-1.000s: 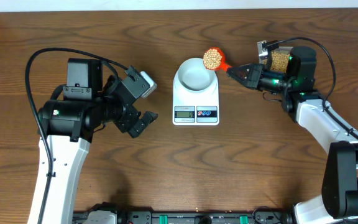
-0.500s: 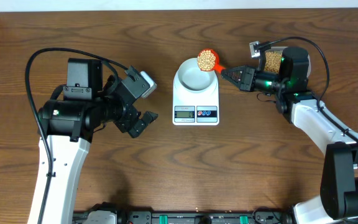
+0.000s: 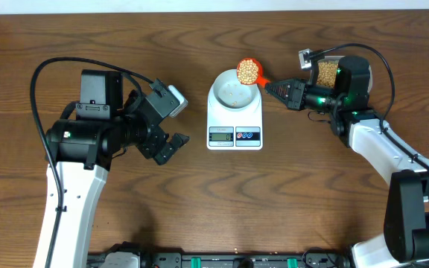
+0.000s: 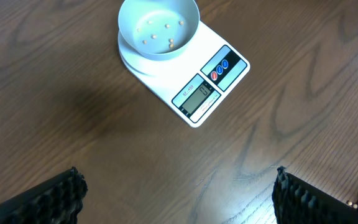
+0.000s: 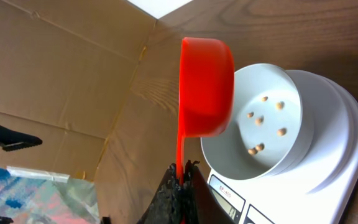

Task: Scoop item into bowl and weigh 50g on scale
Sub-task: 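Tip the red scoop over the white bowl to pour soybeans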

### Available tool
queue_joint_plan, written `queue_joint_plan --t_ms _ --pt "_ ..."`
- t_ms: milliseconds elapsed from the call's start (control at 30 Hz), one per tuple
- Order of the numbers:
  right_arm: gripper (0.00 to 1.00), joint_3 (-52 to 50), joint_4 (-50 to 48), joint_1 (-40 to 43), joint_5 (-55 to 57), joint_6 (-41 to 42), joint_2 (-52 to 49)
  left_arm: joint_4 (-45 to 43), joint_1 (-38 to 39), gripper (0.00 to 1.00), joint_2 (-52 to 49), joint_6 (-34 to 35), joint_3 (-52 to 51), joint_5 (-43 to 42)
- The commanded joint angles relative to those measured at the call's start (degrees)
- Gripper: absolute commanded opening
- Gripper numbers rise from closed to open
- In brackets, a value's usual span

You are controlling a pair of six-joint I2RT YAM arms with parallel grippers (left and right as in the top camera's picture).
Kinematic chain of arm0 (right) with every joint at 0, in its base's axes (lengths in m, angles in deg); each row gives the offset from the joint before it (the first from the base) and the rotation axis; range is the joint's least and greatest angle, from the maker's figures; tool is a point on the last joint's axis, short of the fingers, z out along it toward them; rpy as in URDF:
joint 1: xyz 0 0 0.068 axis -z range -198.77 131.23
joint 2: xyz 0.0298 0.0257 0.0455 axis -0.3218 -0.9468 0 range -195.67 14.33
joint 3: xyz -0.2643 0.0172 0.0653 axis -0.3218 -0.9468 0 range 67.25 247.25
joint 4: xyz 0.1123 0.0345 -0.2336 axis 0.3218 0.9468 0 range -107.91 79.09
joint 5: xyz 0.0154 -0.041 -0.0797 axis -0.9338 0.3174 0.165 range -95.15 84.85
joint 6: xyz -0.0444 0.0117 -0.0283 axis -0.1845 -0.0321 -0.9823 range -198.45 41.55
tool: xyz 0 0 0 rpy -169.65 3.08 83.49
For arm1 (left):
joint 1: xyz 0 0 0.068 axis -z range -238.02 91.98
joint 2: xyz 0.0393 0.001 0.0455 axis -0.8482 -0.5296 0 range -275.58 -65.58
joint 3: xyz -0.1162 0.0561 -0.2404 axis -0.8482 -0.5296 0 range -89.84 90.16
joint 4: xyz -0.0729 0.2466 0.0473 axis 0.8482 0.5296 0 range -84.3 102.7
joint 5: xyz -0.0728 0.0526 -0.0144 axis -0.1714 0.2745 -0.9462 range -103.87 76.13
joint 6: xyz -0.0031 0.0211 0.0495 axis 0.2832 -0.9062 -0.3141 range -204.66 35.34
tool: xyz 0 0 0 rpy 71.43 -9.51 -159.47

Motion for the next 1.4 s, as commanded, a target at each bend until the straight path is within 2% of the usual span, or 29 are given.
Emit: queue_joint_plan --t_ms 0,1367 --pt "0.01 0.13 -0.15 -0.61 0.28 -2.93 -0.52 0.15 -0.24 0.98 0.42 -0.55 0.98 -0.94" --pt "0.01 0.13 0.11 -1.29 5.64 -14.29 -0.52 0.15 -0.24 0.98 0.42 -0.55 0.98 -0.96"
